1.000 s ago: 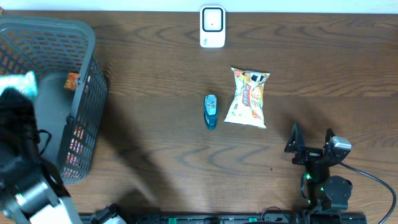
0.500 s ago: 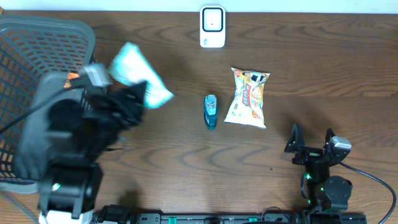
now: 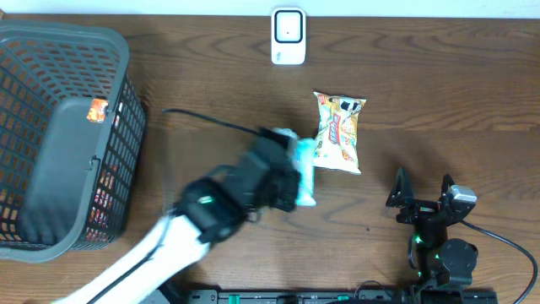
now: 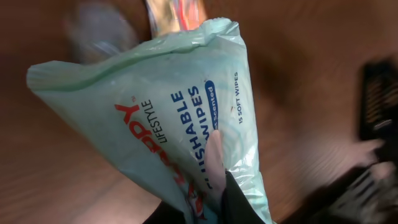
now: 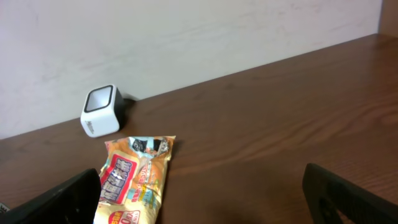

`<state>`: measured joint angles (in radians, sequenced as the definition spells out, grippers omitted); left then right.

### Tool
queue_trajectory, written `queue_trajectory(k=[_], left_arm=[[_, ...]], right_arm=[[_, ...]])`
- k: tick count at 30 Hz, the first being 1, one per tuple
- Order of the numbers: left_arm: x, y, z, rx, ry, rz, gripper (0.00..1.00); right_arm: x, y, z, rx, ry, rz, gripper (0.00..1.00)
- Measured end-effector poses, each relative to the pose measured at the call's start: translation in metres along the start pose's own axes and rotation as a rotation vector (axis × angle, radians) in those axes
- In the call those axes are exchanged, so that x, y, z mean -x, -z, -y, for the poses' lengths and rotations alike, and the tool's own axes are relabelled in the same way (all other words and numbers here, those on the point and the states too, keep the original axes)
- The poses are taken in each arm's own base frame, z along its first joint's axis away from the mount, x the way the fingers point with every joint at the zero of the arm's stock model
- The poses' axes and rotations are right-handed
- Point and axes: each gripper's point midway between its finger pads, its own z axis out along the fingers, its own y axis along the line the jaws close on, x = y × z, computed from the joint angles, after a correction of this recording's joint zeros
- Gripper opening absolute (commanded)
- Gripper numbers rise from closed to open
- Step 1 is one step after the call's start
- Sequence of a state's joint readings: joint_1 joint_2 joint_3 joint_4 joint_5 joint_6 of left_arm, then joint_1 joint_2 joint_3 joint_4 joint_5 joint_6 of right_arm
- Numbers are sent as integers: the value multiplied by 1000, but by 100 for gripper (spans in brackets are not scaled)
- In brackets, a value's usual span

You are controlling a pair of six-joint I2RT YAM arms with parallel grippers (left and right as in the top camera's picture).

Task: Scan the item barcode
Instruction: 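Carry the wipes pack to the scanner and drop it beside the snack bag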

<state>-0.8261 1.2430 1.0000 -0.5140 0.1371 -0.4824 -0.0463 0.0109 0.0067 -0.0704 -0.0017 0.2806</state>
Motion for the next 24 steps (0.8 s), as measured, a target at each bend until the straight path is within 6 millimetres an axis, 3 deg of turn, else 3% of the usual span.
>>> queue_trajectory(k=[5, 10, 13, 14, 16, 19, 24], left_arm=[[-29, -56, 5, 57, -70, -110, 7], [-50, -100, 4, 87, -101, -175, 8], [-56, -117, 0, 99, -105, -189, 17], [-58, -123, -1, 101, -106, -191, 25], [-59, -129, -2, 105, -110, -193, 43], [-60, -130, -3, 107, -108, -194, 60], [-54, -115, 1, 112, -109, -203, 64]], right_arm=[[0, 0, 0, 0, 0, -1, 99], [0, 0, 0, 0, 0, 0, 99], [0, 0, 0, 0, 0, 0, 99], [0, 0, 0, 0, 0, -1, 99], [0, 0, 0, 0, 0, 0, 99], [0, 0, 0, 0, 0, 0, 99], [0, 0, 0, 0, 0, 0, 99]])
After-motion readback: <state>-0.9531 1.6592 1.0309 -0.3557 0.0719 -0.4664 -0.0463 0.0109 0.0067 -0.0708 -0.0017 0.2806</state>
